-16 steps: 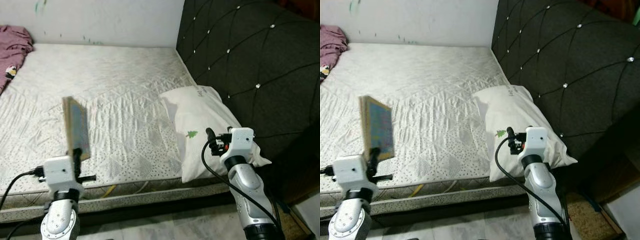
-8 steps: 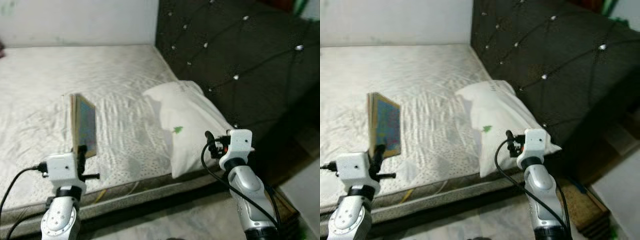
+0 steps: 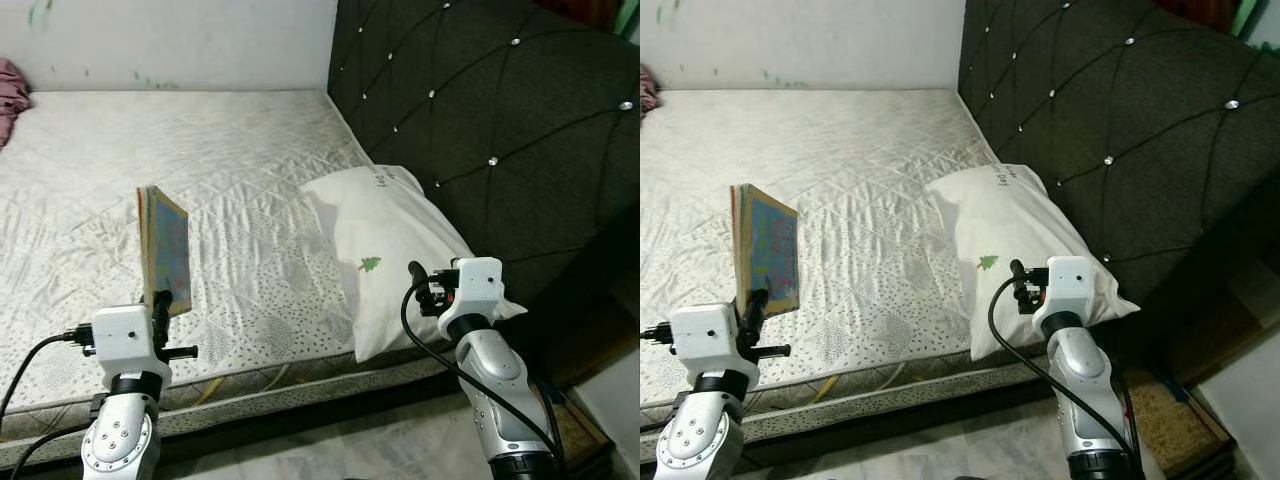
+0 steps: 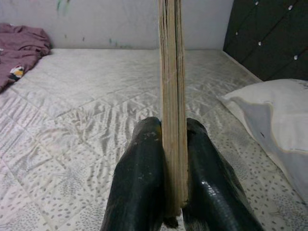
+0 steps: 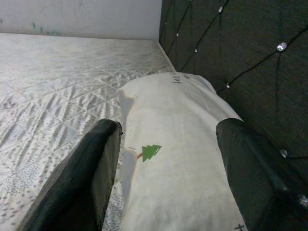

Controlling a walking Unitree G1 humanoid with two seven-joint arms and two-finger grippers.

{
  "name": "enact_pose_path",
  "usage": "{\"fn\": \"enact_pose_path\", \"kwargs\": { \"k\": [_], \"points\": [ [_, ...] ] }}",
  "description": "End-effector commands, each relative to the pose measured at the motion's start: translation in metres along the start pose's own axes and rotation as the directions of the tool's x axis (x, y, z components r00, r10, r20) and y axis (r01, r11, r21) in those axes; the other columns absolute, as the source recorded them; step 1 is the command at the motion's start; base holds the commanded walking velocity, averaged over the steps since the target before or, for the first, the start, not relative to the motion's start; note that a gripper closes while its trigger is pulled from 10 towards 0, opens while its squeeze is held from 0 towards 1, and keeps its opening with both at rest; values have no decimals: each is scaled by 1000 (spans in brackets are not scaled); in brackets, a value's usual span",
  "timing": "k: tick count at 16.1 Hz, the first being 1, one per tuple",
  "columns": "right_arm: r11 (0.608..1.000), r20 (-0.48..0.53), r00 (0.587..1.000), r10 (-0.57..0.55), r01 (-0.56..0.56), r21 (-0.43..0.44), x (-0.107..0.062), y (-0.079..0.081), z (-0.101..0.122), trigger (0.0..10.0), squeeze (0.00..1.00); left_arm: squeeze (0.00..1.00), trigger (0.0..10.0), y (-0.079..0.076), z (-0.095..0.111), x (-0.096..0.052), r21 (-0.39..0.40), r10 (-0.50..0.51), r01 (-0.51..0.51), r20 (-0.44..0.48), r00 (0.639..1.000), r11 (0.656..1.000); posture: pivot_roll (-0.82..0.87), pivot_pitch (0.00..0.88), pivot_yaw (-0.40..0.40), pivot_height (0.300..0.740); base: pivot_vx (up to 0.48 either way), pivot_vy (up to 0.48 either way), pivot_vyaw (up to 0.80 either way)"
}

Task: Clean up the room

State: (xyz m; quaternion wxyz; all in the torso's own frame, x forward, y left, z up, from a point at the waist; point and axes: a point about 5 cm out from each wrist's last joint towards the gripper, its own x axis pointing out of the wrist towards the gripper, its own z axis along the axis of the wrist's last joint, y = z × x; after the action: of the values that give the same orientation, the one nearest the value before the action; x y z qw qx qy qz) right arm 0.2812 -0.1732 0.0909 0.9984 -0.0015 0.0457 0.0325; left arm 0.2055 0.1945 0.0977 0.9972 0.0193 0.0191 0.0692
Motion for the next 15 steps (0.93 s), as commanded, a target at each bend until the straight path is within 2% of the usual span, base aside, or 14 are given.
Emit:
{"fn": "enact_pose_path", "kwargs": {
  "k": [1, 4, 15],
  "points": [
    [1000, 24, 1000, -4, 4, -10, 1, -3, 8, 10000, 0, 0, 10000, -4, 14, 3, -11, -18, 19, 59, 998, 1000, -8, 0, -66, 740, 0, 0, 0],
    [1000, 24, 1000, -1, 1, -8, 1, -2, 8, 10000, 0, 0, 10000, -5, 14, 4, -9, -21, 22, 69, 997, 1000, -9, 0, -66, 740, 0, 0, 0],
    [1000, 19, 1000, 4, -3, -13, 3, -2, 8, 10000, 0, 0, 10000, -7, 13, 5, -14, -21, 22, 62, 998, 1000, -10, 0, -68, 740, 310, 0, -40]
  ]
}}
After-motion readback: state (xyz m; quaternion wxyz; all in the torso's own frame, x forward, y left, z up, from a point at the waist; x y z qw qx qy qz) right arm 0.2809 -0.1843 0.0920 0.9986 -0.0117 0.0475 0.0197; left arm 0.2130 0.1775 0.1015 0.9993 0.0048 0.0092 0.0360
